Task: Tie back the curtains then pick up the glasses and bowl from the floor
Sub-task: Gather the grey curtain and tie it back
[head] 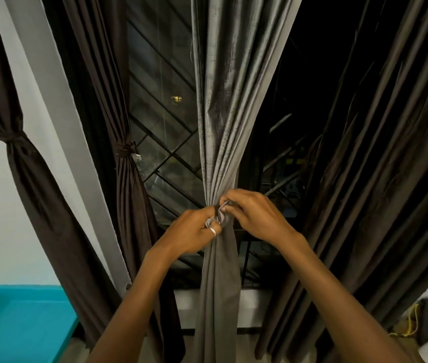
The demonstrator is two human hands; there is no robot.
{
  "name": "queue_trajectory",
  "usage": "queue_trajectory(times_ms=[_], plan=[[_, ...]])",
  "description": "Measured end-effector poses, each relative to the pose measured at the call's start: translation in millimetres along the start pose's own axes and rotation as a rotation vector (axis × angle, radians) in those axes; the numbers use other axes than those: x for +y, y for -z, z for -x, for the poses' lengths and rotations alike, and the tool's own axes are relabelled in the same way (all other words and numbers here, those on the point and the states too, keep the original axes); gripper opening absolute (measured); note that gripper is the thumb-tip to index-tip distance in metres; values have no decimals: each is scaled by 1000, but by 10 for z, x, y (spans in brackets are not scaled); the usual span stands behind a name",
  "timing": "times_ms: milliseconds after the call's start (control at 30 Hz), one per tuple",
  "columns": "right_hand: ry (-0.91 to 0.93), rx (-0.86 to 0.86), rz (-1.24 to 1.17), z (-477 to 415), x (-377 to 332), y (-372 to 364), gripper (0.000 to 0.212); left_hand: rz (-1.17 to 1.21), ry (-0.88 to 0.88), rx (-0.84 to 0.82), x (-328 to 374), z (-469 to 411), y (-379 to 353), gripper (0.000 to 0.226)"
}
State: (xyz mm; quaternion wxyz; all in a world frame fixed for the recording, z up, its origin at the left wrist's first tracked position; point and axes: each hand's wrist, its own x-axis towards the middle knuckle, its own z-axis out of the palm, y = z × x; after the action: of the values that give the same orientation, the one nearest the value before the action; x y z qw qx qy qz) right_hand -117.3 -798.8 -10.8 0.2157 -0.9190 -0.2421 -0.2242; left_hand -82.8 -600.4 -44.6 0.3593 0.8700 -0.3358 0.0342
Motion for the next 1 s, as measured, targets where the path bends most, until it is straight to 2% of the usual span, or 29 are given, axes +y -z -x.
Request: queue_trajectory(times_ms=[100, 233, 333, 433, 533, 633, 767, 1000], plan=[[-103, 65, -138, -42, 46, -137, 17, 136, 10, 18, 51, 47, 5, 24], [-211, 262, -297, -14, 55, -367, 40, 210, 69, 59, 81, 95, 19, 37], [-204, 375, -316, 17, 49, -504, 33, 242, 89, 80, 83, 112, 34, 35], [-137, 474, -264, 78, 20, -637, 12, 244, 84, 78, 77, 119, 26, 24], [-107, 535, -200, 126, 14, -751, 13, 260, 89, 83, 91, 127, 29, 21], [-52, 401, -153, 190, -2, -761, 23, 275, 94, 88, 87, 113, 40, 29], [-81, 198, -23, 259, 14, -729, 24, 232, 90, 85, 71, 78, 35, 25], [-101, 154, 120, 187, 34, -670, 21, -29, 49, 150, 174, 28, -33, 25]])
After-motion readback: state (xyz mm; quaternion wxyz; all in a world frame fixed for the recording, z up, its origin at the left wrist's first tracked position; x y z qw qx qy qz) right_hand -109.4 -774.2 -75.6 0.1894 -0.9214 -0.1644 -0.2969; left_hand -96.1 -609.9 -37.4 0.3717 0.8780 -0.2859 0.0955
